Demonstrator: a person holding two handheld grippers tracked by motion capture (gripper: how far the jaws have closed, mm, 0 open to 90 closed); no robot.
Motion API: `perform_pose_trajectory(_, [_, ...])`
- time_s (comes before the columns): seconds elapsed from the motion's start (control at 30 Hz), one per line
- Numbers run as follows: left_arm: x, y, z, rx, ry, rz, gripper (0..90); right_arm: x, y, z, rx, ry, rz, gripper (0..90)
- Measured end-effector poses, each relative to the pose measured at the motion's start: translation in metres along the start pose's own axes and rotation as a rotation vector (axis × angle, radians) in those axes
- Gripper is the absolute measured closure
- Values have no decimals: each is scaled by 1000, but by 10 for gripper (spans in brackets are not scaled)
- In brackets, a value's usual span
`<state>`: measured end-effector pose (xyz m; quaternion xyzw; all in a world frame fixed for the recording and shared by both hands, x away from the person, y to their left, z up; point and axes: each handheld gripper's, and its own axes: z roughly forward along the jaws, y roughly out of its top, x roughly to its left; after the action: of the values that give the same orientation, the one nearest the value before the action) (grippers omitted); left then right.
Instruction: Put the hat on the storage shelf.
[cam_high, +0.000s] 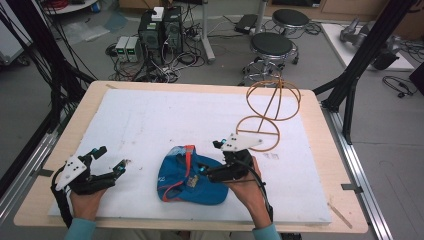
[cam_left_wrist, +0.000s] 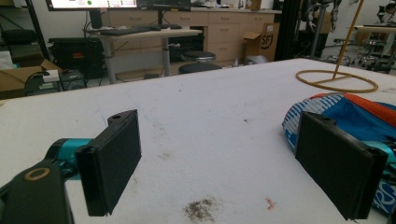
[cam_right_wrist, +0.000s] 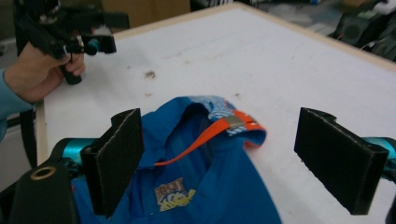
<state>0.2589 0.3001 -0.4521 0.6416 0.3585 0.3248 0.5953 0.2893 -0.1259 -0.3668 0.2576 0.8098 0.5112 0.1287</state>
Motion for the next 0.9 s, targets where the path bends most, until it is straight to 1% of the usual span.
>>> perform_pose_trajectory(0.03, [0,0,0,0,0,0,152,0,0,0,0,0,0,148])
perform_pose_trajectory(0.07, [0,0,0,0,0,0,152,1,0,8,27,16,1,149])
perform_pose_trajectory(0.1, [0,0,0,0,0,0,152,2,0,12,42,23,13,149])
perform_pose_trajectory(0.13, [0,0,0,-1,0,0,152,2,1,15,54,20,14,149])
perform_pose_trajectory(0.17, [0,0,0,-1,0,0,152,2,1,15,54,20,14,149])
perform_pose_trajectory(0.2, [0,0,0,0,0,0,152,4,1,21,75,18,20,153])
perform_pose_trajectory(0.23, [0,0,0,0,0,0,152,4,1,21,75,18,20,153])
perform_pose_trajectory(0.27, [0,0,0,0,-1,-1,152,4,1,24,86,14,24,162])
perform_pose_trajectory(0.33, [0,0,0,0,-1,-1,152,6,1,32,115,16,24,208])
perform_pose_trajectory(0.37, [0,0,0,0,-1,-1,152,6,1,32,115,16,24,208])
perform_pose_trajectory(0.4, [0,0,0,1,-1,0,152,7,1,36,139,15,25,233])
perform_pose_trajectory(0.47, [0,0,0,0,1,0,152,9,0,41,161,12,34,255])
perform_pose_trajectory(0.5, [0,0,0,1,0,-1,152,9,0,41,161,12,34,255])
perform_pose_trajectory(0.6, [0,0,0,0,-2,-3,152,11,-2,49,196,8,62,307])
perform_pose_trajectory(0.63, [0,0,0,0,-2,-3,152,11,-2,49,196,8,62,307])
perform_pose_trajectory(0.67, [0,0,0,2,-3,-3,152,12,-5,54,211,6,79,316])
perform_pose_trajectory(0.73, [0,0,0,1,-3,-3,152,13,-7,58,224,4,85,334])
perform_pose_trajectory(0.77, [0,0,0,1,-3,-3,152,13,-7,58,224,4,85,334])
perform_pose_trajectory(0.8, [0,0,0,1,-3,-3,152,14,-9,62,225,8,97,354])
perform_pose_trajectory(0.9, [0,0,0,1,-4,-3,152,14,-11,66,233,18,109,367])
